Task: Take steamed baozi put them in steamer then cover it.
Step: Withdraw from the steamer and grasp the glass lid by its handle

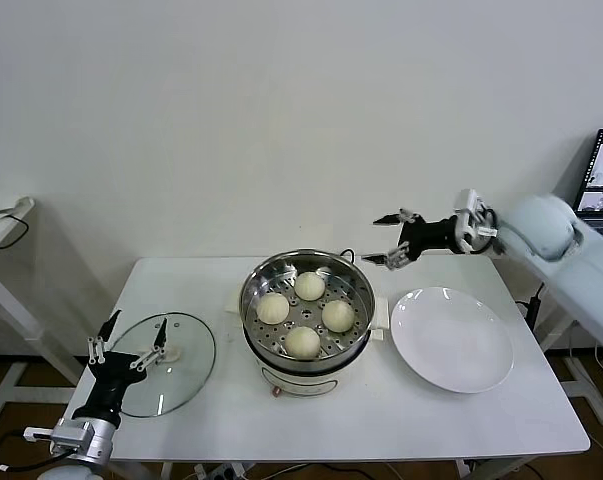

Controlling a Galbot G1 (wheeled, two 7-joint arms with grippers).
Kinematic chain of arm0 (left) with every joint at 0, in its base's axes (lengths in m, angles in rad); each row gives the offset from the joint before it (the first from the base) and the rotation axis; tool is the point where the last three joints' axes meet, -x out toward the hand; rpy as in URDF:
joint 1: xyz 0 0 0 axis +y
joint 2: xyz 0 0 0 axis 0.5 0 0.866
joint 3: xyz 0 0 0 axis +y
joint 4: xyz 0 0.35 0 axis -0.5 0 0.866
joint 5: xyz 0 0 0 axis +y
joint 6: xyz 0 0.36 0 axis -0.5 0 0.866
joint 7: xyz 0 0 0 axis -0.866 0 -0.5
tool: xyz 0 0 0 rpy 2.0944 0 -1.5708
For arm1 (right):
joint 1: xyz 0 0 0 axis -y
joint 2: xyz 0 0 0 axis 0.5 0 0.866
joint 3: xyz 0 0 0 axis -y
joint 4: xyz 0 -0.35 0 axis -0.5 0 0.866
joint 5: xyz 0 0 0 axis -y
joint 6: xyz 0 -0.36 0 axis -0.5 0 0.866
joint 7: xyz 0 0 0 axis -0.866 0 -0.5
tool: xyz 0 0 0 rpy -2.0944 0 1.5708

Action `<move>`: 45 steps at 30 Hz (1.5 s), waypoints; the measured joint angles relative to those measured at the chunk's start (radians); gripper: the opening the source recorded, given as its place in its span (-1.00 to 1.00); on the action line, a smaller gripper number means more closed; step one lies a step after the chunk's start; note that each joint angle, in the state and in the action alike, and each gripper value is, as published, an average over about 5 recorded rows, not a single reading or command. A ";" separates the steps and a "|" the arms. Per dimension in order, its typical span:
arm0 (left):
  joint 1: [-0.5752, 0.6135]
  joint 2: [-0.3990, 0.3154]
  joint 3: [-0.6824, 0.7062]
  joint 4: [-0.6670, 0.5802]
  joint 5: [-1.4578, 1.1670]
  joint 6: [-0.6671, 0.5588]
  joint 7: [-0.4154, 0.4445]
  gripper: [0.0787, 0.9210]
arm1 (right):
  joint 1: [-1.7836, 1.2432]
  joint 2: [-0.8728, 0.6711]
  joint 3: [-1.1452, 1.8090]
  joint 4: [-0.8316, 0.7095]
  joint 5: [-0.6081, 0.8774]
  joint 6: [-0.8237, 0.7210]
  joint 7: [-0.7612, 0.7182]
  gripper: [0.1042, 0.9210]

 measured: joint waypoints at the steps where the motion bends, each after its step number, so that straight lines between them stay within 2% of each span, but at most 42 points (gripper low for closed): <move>1: -0.001 0.000 -0.001 0.001 0.001 -0.002 0.001 0.77 | -0.063 0.007 0.066 0.016 0.009 0.020 0.046 0.76; 8: -0.015 0.002 0.003 0.000 0.008 -0.014 -0.004 0.77 | -0.452 0.121 0.483 0.126 0.028 0.142 0.310 0.76; 17: -0.020 0.004 0.015 -0.013 0.023 -0.016 -0.019 0.77 | -0.835 0.335 0.823 0.251 -0.019 0.280 0.505 0.76; 29: -0.011 0.005 0.035 -0.005 0.092 -0.058 -0.042 0.77 | -1.110 0.540 0.888 0.365 -0.143 0.411 0.632 0.76; 45: -0.010 0.026 0.042 0.091 0.290 -0.189 -0.107 0.77 | -1.221 0.684 0.847 0.346 -0.237 0.496 0.686 0.76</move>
